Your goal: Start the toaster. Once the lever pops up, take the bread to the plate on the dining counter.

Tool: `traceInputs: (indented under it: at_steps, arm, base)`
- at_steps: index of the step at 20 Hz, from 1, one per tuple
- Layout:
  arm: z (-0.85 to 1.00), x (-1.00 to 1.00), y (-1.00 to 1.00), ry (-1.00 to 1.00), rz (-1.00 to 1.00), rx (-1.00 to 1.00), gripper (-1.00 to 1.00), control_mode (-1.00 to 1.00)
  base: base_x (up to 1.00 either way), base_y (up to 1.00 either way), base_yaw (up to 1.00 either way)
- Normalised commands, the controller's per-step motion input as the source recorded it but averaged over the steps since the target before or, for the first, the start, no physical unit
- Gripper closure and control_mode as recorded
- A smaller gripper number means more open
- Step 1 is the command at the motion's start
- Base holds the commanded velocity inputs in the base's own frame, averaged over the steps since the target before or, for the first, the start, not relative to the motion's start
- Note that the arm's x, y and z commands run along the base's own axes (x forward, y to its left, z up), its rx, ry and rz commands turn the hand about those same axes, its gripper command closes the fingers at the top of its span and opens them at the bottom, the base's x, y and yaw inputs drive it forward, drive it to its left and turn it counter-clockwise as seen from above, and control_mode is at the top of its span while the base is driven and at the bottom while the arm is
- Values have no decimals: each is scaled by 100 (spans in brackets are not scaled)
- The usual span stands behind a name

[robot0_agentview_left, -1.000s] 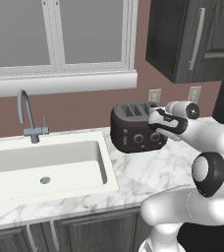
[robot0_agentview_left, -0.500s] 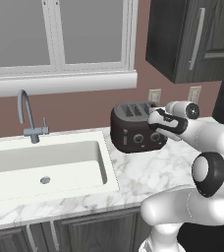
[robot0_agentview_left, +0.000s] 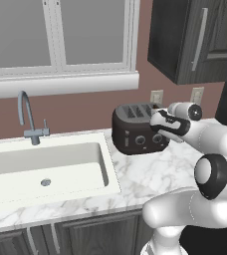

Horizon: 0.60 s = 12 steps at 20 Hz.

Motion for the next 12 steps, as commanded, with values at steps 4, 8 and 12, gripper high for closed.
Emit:
traceInputs:
  at_steps: [4, 8, 12]
  arm:
    - [0, 0, 0, 0, 0, 0, -100, -100]
    - [0, 0, 0, 0, 0, 0, -100, -100]
    - [0, 0, 0, 0, 0, 0, -100, -100]
  base:
    - [0, 0, 0]
    - [0, 0, 0]
    - [0, 0, 0]
